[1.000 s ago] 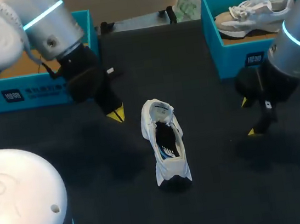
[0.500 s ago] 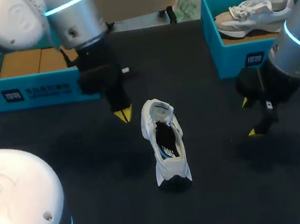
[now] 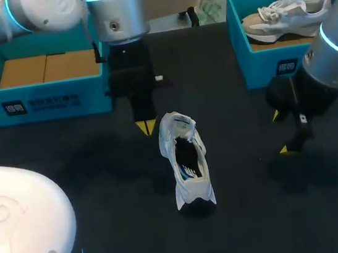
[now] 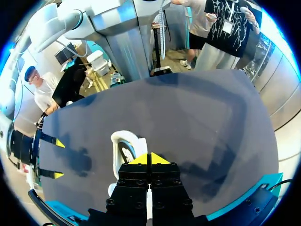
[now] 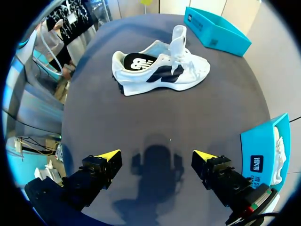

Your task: Take the shoe out of the shoebox, open the shoe tongue, remove and reinsert the insole, then place the shoe into the shoebox

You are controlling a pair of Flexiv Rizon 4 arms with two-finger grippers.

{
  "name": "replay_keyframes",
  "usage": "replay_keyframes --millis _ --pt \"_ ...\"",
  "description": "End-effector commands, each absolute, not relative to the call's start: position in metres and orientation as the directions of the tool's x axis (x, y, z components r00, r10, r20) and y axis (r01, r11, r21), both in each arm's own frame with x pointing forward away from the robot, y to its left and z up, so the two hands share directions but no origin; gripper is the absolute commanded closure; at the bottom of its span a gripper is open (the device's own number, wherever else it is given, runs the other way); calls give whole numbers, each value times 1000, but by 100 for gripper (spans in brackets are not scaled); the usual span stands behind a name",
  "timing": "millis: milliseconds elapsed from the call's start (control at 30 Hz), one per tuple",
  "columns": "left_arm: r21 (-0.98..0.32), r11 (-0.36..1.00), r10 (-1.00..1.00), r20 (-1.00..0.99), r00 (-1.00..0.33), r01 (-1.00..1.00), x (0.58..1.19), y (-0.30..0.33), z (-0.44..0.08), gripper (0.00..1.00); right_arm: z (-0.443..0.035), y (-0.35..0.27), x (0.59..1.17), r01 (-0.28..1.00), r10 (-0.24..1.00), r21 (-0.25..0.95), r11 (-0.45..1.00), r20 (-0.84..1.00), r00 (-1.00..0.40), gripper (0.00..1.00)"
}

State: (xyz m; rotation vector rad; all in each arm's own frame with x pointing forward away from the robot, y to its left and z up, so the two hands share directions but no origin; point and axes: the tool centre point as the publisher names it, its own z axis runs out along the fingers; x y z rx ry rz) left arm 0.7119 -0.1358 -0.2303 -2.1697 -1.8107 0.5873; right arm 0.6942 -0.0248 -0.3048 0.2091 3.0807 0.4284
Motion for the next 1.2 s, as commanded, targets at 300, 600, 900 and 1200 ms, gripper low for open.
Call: replay_keyframes --millis 300,600,900,1200 --pt "-467 -189 981 -41 192 864 718 -153 -240 100 -305 -25 693 130 137 272 954 -8 -991 0" --pt "-457 -195 978 -27 206 868 706 -181 -274 100 -305 -25 693 130 137 272 954 -8 -991 0" --pt "-426 -201 974 12 227 882 700 -195 -301 100 -305 -25 693 130 137 272 954 -8 -991 0" --pt "-406 -174 971 80 224 897 687 -194 -330 100 -305 -25 693 130 137 272 954 -8 -991 0"
